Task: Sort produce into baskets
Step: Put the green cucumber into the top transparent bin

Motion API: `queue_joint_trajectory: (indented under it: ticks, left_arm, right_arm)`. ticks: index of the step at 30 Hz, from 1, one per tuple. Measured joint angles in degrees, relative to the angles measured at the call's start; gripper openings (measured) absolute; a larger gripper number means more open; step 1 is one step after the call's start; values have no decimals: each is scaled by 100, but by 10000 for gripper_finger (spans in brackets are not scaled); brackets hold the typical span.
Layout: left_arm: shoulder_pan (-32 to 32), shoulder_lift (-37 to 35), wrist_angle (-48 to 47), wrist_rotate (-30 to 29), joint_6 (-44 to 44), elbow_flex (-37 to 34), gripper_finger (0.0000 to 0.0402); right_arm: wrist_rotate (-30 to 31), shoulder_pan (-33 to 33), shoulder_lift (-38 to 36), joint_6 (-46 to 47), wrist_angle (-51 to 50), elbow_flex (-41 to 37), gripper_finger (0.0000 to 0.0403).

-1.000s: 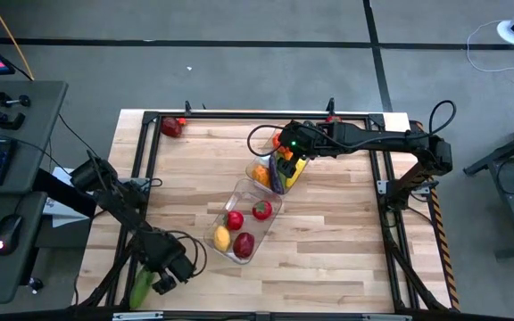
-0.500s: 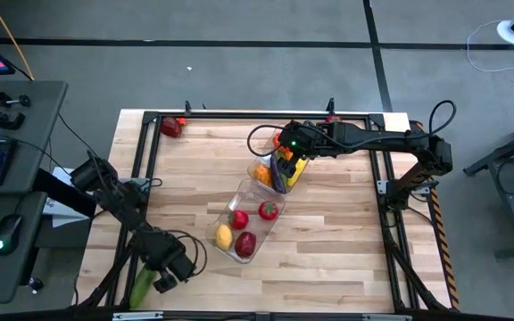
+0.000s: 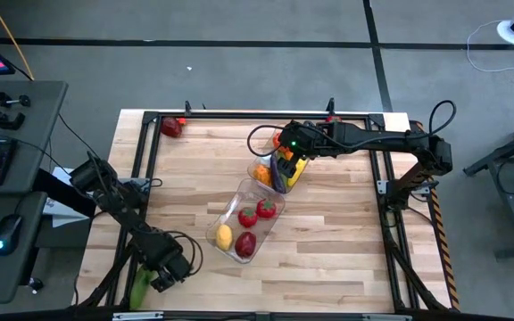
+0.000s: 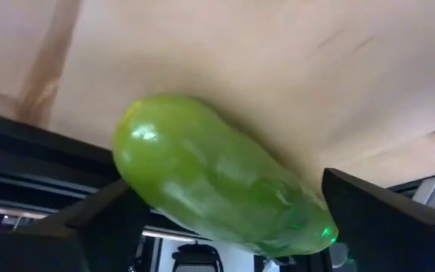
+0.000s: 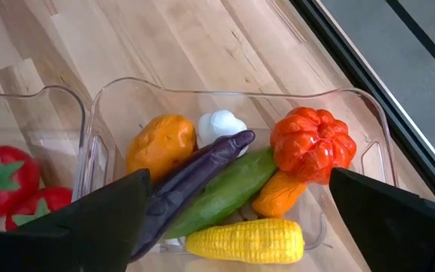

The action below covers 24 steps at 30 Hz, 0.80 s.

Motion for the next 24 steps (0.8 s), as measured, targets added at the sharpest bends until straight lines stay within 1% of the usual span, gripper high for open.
queue_joint_trajectory:
  ticks: [3, 10, 11, 17, 19, 24]
  left_arm:
    - [2, 0, 130, 0, 1, 0, 313]
    - [90, -63, 268, 14, 162, 9, 145]
    - [127, -90, 265, 5, 233, 9, 137]
    - [451, -597, 103, -246, 505, 7, 136]
    - [620, -918, 50, -312, 508, 7, 136]
    - [1126, -2106, 5, -842, 525, 99, 136]
  right_arm:
    - [0, -1, 0, 0, -29, 0, 399]
    - [0, -1, 0, 0, -26, 0, 399]
    - [0, -1, 0, 0, -26, 0, 399]
    - [0, 0, 0, 0, -26, 0, 399]
    - [0, 0, 0, 0, -24, 1, 399]
    - [0, 0, 0, 0, -22, 0, 399]
